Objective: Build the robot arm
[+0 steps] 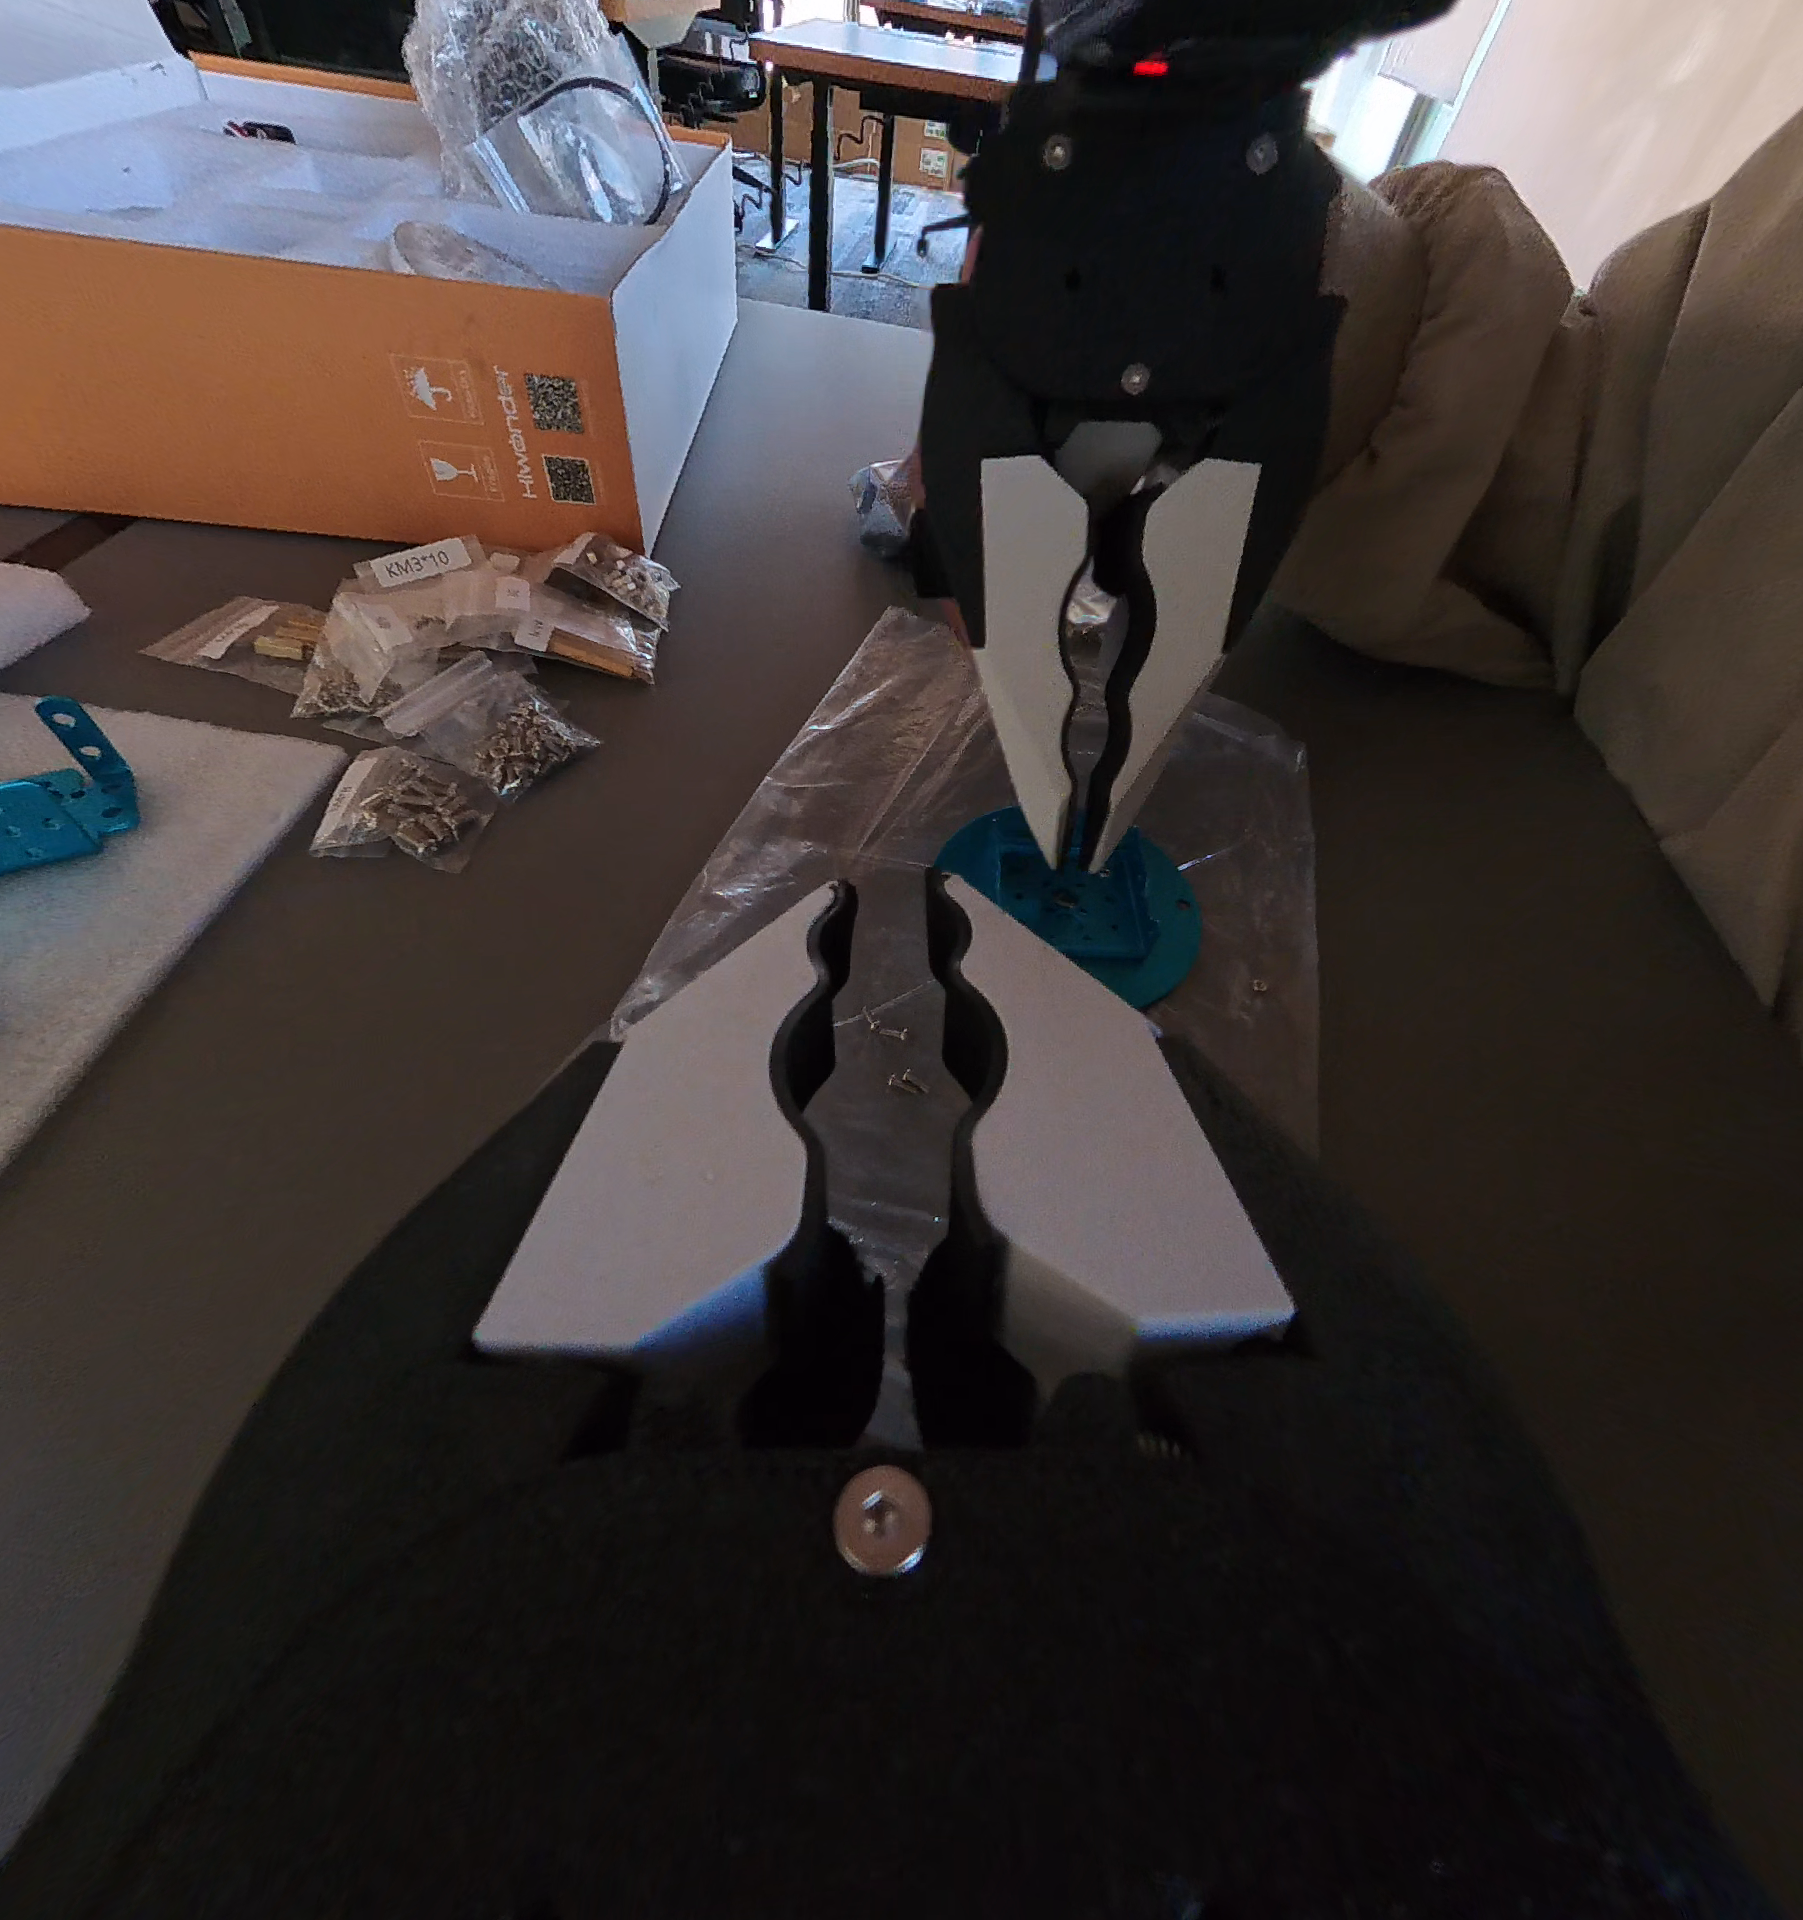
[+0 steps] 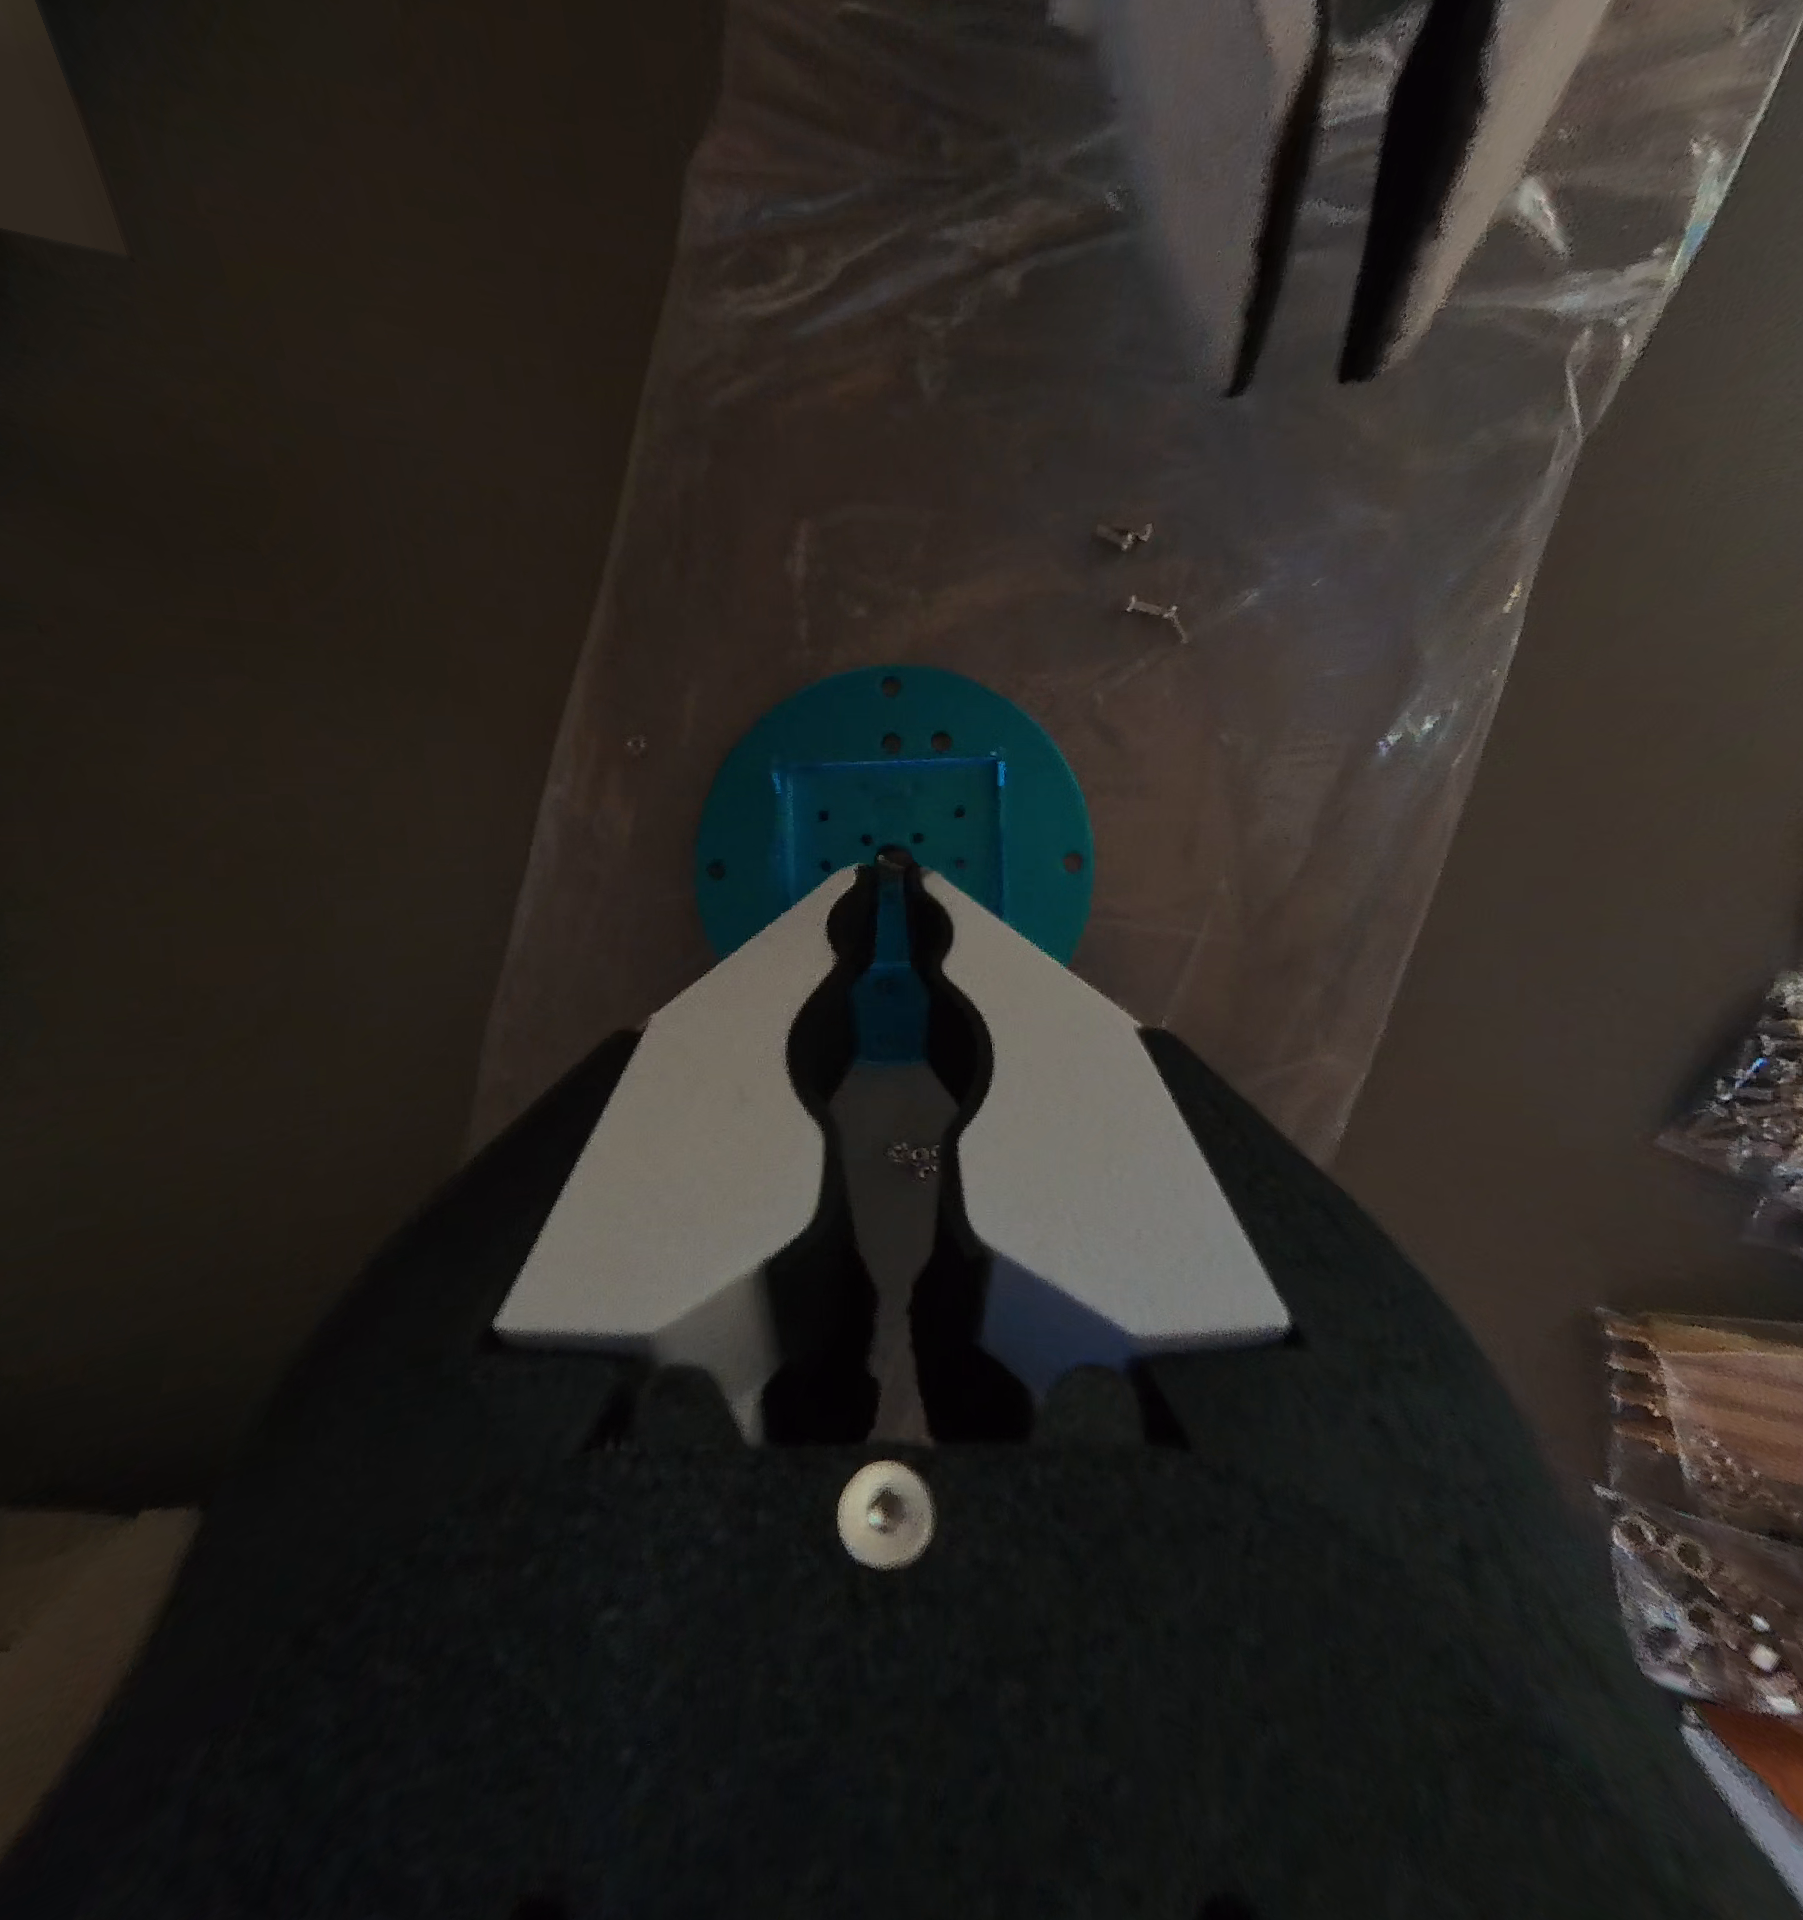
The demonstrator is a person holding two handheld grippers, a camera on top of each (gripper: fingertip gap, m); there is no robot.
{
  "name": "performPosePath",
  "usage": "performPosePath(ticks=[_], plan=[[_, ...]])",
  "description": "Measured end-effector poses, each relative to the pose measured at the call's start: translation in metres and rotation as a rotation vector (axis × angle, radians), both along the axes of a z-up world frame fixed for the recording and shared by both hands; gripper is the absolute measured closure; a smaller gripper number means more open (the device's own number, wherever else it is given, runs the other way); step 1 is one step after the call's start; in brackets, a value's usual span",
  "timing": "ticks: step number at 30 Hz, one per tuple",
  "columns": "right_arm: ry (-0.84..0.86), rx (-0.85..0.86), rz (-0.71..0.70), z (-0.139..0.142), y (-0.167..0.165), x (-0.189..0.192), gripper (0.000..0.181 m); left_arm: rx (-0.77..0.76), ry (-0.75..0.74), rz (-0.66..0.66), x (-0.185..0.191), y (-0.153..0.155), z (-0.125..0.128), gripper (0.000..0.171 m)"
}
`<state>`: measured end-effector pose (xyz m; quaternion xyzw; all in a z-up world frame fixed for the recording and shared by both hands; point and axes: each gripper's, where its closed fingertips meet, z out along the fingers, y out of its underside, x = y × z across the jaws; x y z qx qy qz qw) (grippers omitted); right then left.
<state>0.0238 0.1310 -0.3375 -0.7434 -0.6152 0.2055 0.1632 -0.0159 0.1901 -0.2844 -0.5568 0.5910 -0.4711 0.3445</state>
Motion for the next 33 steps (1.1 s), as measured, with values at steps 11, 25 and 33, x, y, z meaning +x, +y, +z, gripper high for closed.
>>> performPosePath(ticks=[11, 25, 33], plan=[[0.097, 0.058, -0.105, 0.007, 0.002, 0.011, 0.105, 0.004, 0.085, -0.069, -0.001, -0.018, -0.012, 0.154], [0.103, 0.182, -0.085, -0.011, 0.001, 0.001, 0.103, -0.062, 0.223, -0.036, 0.005, -0.028, -0.023, 0.147], [0.1, 0.396, -0.031, -0.001, 0.002, -0.002, 0.104, -0.421, 0.293, -0.045, 0.026, -0.023, -0.026, 0.142]])
